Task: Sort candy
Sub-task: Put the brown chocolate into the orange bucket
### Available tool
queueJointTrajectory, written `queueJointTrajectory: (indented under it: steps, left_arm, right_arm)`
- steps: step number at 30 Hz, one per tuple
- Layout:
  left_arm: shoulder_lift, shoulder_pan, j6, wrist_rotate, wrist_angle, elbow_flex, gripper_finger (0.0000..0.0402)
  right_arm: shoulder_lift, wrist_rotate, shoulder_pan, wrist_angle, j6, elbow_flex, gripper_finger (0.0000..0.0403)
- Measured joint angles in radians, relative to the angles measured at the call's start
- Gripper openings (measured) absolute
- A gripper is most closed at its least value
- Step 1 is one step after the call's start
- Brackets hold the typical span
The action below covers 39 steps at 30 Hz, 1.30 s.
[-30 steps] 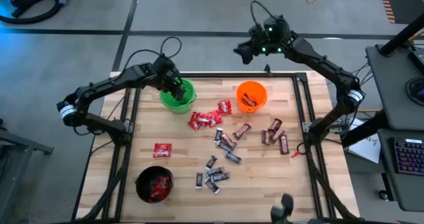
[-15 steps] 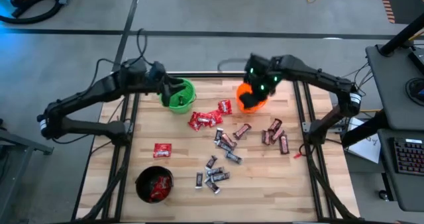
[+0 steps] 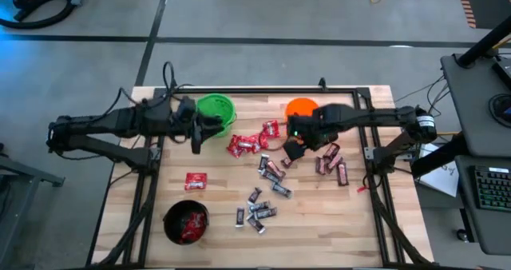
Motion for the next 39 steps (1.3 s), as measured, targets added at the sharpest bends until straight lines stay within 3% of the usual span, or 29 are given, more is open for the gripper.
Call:
queueJointTrajectory:
  steps: [4,9,13,19,26,30,39]
  left_arm:
    - [0.004,-0.110,-0.001,-0.118,-0.001,0.000,0.0139]
    - [0.004,-0.184,-0.016,-0.208,-0.004,0.000,0.0139]
    - [0.004,-0.202,-0.033,-0.223,-0.012,0.000,0.0139]
    - [0.025,-0.203,-0.041,-0.230,-0.010,0.000,0.0139]
    - [0.058,-0.203,-0.050,-0.275,-0.004,-0.001,0.0139]
    - [0.065,-0.203,-0.052,-0.275,-0.001,-0.001,0.0139]
    - [0.052,-0.203,-0.034,-0.320,-0.013,0.012,0.0139]
  right_arm:
    - [-0.005,0.032,0.052,0.120,0.129,-0.122,0.0306]
    - [-0.005,0.150,0.076,0.343,0.304,-0.243,0.0303]
    - [-0.005,0.220,0.076,0.391,0.423,-0.296,0.0303]
    - [-0.004,0.226,0.076,0.424,0.503,-0.365,0.0306]
    - [0.003,0.246,0.083,0.688,0.581,-0.459,0.0296]
    - [0.020,0.288,0.082,0.681,0.616,-0.483,0.0287]
    - [0.091,0.271,0.080,0.684,0.659,-0.502,0.0279]
